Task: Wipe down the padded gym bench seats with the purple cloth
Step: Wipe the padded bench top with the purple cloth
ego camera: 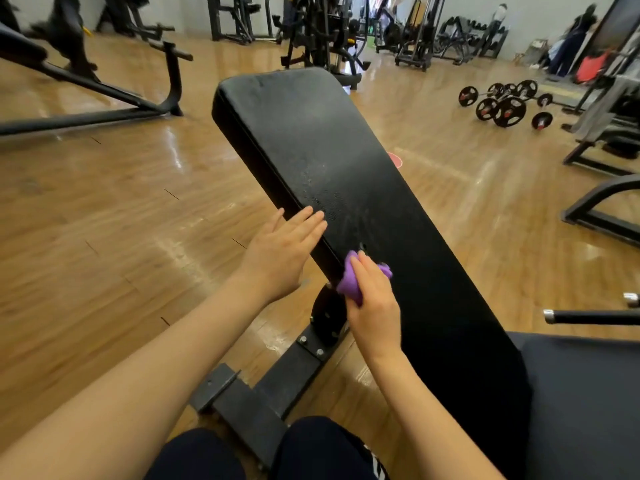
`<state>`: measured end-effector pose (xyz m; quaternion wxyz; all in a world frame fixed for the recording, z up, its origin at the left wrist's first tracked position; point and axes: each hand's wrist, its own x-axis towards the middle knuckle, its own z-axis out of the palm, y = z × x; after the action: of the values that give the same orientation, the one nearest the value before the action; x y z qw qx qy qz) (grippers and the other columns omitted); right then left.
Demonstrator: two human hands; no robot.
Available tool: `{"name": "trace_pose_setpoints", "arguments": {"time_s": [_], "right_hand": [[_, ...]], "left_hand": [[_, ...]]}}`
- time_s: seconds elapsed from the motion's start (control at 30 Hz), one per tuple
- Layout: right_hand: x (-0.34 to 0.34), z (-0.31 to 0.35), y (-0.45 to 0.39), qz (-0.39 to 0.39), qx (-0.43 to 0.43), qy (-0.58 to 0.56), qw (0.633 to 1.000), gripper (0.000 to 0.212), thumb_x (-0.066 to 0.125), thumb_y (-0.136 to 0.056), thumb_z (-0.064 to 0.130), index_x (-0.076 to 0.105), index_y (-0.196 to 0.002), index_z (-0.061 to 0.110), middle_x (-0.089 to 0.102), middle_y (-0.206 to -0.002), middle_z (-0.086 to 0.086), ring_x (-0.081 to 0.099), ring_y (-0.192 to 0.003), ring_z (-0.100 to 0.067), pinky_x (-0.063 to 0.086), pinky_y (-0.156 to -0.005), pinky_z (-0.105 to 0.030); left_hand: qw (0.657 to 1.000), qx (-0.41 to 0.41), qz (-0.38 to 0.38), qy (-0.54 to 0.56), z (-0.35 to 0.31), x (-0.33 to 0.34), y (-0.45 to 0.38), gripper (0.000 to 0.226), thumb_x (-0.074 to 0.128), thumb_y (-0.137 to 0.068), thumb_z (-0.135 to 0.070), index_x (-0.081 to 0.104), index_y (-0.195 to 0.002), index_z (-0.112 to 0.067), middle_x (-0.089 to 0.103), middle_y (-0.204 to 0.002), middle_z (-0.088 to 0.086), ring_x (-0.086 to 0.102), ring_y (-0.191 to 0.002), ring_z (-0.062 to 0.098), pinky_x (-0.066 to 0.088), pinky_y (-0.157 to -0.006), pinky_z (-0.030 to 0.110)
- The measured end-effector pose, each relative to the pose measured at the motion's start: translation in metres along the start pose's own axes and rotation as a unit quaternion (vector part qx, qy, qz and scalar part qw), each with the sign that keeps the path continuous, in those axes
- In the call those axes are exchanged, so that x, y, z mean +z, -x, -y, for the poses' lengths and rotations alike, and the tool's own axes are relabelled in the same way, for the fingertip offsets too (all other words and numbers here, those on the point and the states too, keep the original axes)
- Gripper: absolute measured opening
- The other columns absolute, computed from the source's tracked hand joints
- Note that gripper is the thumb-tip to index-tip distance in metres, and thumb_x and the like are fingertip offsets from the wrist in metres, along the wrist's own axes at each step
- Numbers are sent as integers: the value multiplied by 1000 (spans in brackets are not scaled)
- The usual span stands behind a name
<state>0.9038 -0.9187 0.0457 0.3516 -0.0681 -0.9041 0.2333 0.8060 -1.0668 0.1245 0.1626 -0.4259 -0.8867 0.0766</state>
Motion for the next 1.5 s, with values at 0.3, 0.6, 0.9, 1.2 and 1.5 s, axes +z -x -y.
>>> {"name": "trace_pose_setpoints", "arguments": {"time_s": [0.3, 0.6, 0.9, 1.2, 1.5], "right_hand": [[-29, -11, 28, 26, 72, 3, 997, 58, 74, -74, 0, 54, -129, 6, 57, -130, -8, 42, -126, -12, 43, -103, -41], [14, 54, -80, 41, -23, -24, 999, 57, 69, -81, 6, 47, -135, 4, 48, -140, -11, 40, -133, -23, 37, -108, -37], [-11, -5, 10, 19, 69, -48, 996, 59, 71, -76, -3, 52, -131, 8, 54, -133, -5, 45, -128, -16, 42, -103, -45], [5, 50, -106, 77, 29, -144, 986, 49, 64, -85, 6, 52, -132, 11, 49, -140, -5, 37, -135, -15, 30, -112, -33], [-30, -10, -46, 50, 185, -196, 962, 38, 61, -87, 4, 60, -123, 14, 60, -121, 6, 53, -118, -9, 36, -96, -9]], "left_hand": [[999, -34, 14, 23, 4, -15, 1, 73, 39, -94, -17, -6, -152, -14, -11, -161, 3, -12, -147, 17, -9, -116, 39], [994, -97, 28, 36, 25, -18, -1, 77, 40, -92, -17, -7, -152, -14, -15, -160, 9, -9, -148, 23, -2, -117, 42], [992, -113, 7, 50, 20, -17, -1, 78, 42, -92, -15, -8, -152, -13, -14, -160, 9, -13, -147, 25, -5, -117, 45], [990, -136, -3, 41, 15, -18, -3, 74, 38, -92, -15, -5, -153, -12, -10, -161, 9, -11, -147, 24, -5, -117, 44], [984, -150, -49, 82, 4, -4, -6, 75, 40, -90, -13, -2, -152, -8, -8, -160, 12, -10, -147, 26, -8, -117, 41]]}}
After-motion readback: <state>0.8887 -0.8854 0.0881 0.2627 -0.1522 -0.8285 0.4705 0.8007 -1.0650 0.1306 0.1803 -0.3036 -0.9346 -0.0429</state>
